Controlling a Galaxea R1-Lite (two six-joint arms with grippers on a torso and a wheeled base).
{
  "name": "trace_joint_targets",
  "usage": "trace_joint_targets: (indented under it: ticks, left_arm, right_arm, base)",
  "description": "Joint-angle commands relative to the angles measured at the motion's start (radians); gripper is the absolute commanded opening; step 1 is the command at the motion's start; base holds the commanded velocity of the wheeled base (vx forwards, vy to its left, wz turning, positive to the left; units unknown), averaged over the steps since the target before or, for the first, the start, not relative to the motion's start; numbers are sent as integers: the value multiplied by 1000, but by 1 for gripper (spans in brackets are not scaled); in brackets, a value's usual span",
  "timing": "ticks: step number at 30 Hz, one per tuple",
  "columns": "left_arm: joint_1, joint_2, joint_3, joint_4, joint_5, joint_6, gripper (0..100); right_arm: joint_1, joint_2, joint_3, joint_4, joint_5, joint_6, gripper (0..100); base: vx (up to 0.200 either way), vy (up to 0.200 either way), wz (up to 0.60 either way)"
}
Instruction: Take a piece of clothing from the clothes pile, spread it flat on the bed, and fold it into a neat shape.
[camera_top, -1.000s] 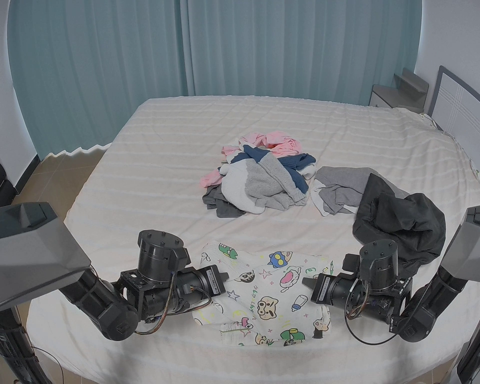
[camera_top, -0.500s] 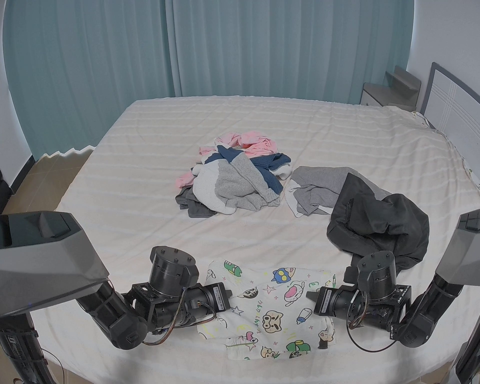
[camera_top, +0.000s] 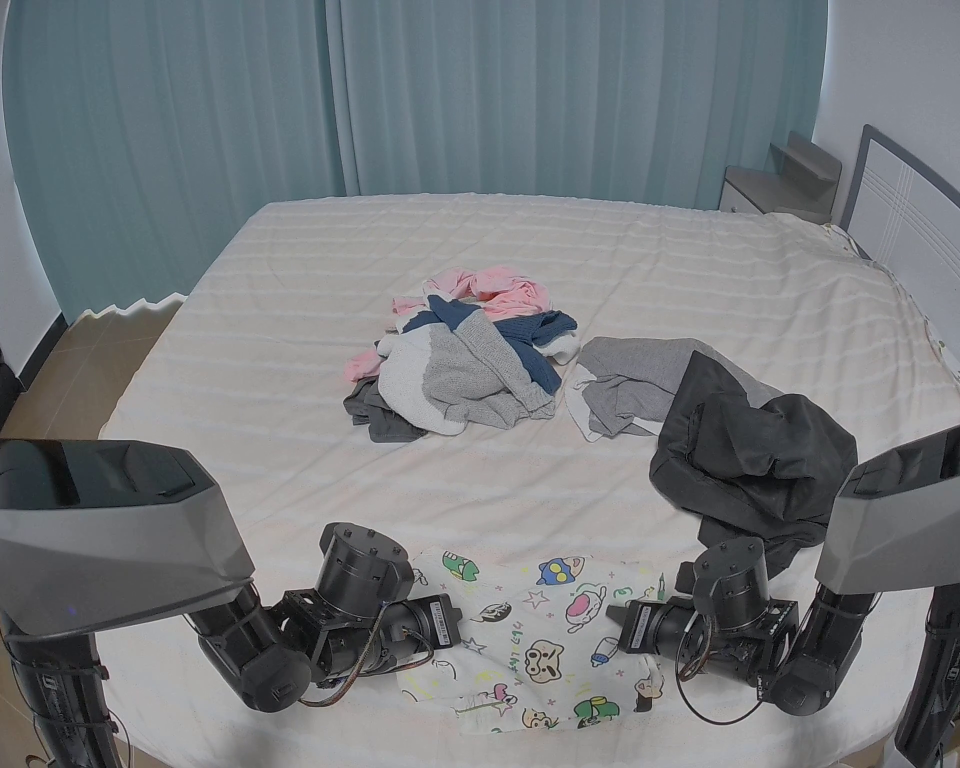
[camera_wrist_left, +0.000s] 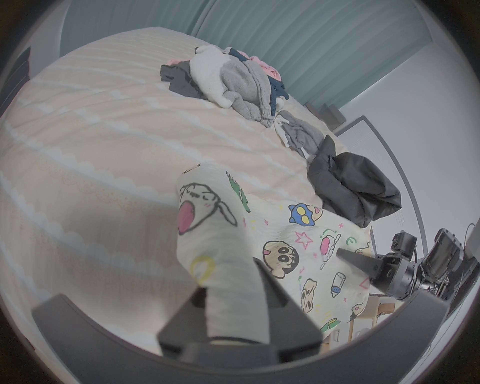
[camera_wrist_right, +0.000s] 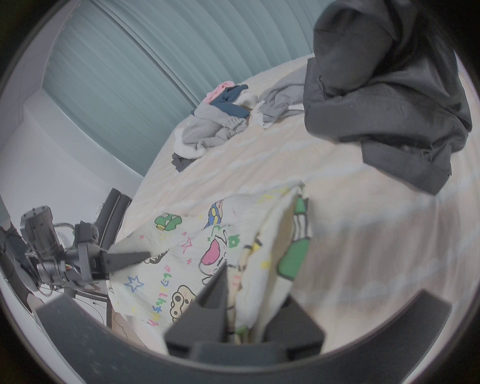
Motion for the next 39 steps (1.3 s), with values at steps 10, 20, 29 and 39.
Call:
trace_joint_targets:
  ticks: [10, 20, 29, 39]
  left_arm:
    - [8, 17, 16, -3, 84, 1, 100]
    - [122, -262, 142, -20, 89, 0, 100]
    - [68, -786, 280, 74, 313, 18, 100]
    - [149, -1559, 275, 793, 577, 47, 100]
  right_arm:
    - [-10, -63, 92, -17, -6, -3, 100]
    - [-129, -372, 258, -9, -18, -68, 100]
    - [-163, -809, 333, 76, -294, -250, 100]
    - [-398, -1599, 333, 667, -349, -410, 100]
  base:
    - [0, 0, 0]
    - [0, 0, 0]
    - [0, 0, 0]
    - [0, 0, 0]
